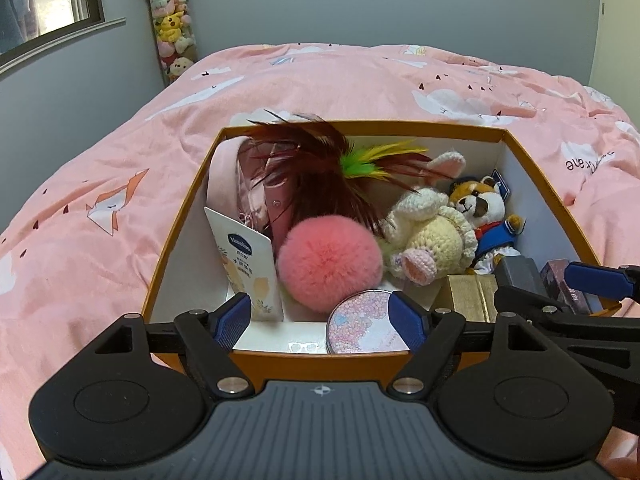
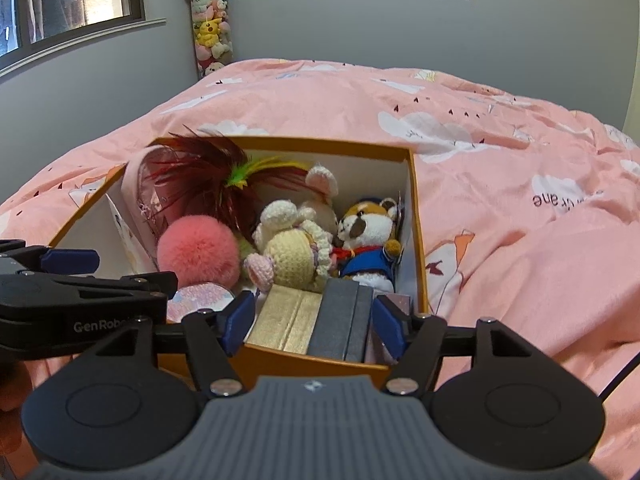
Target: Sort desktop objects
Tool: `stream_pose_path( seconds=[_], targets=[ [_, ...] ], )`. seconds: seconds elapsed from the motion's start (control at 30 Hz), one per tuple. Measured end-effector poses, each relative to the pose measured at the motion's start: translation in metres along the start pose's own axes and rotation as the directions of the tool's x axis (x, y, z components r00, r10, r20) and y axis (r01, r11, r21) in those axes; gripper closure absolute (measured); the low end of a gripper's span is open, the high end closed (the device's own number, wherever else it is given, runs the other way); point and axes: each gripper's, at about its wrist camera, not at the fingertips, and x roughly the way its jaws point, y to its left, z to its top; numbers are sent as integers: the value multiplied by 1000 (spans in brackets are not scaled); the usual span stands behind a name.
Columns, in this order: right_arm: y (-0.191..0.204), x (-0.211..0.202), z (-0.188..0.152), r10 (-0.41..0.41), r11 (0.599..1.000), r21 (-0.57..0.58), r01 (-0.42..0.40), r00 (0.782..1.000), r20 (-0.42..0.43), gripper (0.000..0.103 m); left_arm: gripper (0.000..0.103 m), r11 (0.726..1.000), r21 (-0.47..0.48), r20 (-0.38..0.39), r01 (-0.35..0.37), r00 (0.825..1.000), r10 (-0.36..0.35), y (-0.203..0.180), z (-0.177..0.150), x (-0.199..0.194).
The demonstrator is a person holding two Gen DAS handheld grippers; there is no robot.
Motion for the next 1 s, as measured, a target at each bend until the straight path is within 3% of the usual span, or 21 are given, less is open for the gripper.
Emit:
stream_pose_path(
  seconds=[1.0],
  targets=[
    [-5,6,-1,-2,1000,18,3,1000,-10,33,14,1000,-8,-10,-1,1000,1,1,0,3]
  ],
)
